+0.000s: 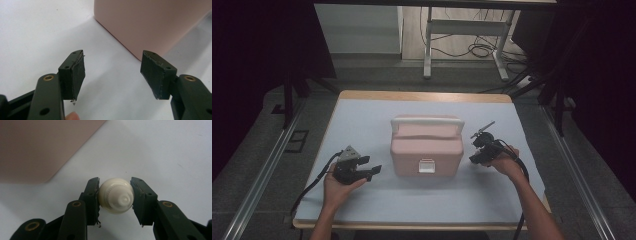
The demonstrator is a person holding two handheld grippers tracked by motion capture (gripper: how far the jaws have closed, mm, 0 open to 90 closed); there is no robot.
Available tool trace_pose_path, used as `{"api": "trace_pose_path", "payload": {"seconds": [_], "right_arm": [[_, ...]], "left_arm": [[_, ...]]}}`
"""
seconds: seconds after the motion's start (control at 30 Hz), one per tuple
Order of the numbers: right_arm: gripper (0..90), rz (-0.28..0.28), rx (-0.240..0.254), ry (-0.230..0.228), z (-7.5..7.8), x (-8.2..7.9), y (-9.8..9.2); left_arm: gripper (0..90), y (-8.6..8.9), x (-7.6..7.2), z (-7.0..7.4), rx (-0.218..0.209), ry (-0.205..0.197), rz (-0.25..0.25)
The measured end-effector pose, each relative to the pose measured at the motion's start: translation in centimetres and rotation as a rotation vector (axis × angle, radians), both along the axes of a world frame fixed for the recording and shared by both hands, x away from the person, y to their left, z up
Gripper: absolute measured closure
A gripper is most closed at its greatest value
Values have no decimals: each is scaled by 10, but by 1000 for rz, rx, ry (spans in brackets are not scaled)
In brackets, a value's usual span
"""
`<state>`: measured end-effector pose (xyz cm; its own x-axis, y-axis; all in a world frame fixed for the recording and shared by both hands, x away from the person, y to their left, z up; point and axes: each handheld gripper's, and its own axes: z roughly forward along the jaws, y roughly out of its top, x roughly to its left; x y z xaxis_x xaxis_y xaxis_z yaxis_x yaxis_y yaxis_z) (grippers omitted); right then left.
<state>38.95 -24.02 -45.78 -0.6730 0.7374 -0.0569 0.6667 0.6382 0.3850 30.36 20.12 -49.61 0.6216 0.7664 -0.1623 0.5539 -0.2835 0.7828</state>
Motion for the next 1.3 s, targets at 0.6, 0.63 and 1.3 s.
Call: {"api": "trace_pose_path", "payload": {"seconds": [0.6,0.63,1.3], "right_arm": [[581,18,2,4,-1,-1,0],[557,22,1,7,-1,0,-1],[389,-10,305,-262,38,-46,-38]], "left_arm": [[363,-1,0,-1,1,13,-5],[363,-1,0,-1,1,12,-5],[355,-2,-2,1,-43,3,-21]]}}
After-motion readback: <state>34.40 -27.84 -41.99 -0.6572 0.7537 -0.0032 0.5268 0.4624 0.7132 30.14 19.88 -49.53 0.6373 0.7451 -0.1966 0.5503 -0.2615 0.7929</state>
